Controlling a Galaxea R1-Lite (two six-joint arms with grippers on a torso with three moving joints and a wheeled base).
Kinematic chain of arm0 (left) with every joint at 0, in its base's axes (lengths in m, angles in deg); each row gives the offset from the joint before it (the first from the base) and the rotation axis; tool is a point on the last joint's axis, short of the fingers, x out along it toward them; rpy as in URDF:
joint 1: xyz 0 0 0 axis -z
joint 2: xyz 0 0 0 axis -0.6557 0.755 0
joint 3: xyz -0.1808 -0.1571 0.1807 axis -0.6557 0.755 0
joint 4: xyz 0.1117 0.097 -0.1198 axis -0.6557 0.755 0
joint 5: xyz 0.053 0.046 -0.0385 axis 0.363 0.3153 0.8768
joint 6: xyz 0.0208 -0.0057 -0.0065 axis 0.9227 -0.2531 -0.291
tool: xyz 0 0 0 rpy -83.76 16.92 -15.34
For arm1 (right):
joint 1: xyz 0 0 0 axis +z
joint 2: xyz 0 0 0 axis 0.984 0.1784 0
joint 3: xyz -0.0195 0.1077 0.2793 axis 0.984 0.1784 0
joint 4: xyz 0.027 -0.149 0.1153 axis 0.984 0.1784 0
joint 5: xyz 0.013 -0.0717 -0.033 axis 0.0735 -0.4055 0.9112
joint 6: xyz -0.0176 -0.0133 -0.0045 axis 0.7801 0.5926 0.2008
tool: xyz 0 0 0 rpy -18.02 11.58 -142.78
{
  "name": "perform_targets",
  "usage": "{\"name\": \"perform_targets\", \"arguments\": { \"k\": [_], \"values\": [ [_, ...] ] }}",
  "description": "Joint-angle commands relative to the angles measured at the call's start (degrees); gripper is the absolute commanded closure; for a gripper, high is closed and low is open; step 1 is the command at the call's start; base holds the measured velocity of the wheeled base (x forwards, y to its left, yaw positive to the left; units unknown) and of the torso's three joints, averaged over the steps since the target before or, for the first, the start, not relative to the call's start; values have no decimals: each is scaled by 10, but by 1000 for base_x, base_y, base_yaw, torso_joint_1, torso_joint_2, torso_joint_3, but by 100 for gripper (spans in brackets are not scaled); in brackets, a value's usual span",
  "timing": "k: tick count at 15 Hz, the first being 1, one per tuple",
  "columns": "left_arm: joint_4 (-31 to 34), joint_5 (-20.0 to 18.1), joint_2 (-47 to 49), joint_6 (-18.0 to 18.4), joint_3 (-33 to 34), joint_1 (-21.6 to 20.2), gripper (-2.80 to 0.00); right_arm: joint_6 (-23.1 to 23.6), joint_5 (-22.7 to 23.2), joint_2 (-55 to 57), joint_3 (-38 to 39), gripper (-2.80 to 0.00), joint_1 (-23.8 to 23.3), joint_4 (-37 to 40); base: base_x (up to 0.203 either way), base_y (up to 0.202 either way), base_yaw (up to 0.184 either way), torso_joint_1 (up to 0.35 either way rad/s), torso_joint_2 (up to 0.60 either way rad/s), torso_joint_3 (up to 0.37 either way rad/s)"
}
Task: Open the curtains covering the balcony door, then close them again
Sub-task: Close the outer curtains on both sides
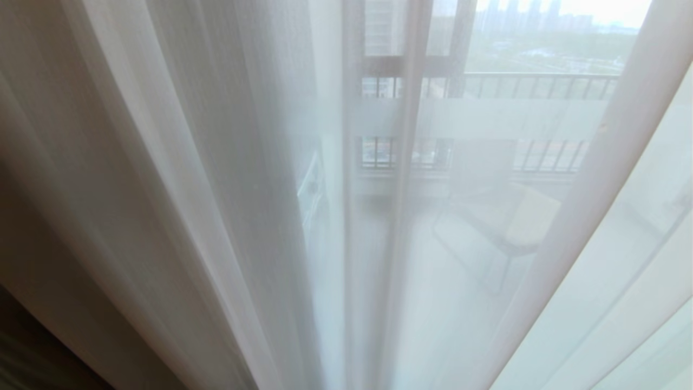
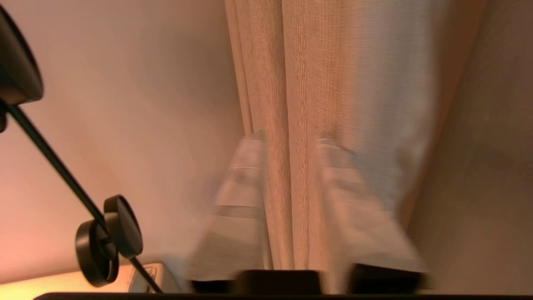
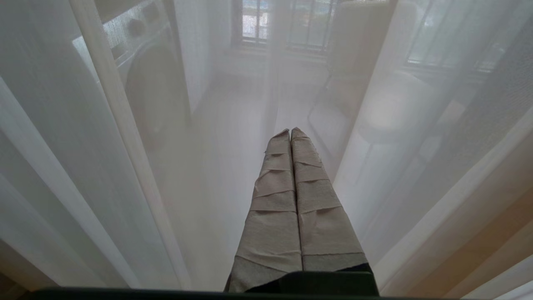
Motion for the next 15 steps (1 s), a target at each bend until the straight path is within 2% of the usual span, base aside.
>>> {"name": "perform_targets", "arguments": {
  "k": [1,6,11,15],
  "values": [
    [-16,-3,31,0,-9,-14,-280,0,0,0,0,0,1,0,0,0,0,0,0,0],
    [-70,-12,71,-11,-27,-26,-280,0,0,0,0,0,1,0,0,0,0,0,0,0],
    [-74,-108,88,-43,-35,-35,-280,0,0,0,0,0,0,0,0,0,0,0,0,0],
    [-74,-168,123,-71,-80,-43,-280,0,0,0,0,0,0,0,0,0,0,0,0,0]
  ]
}}
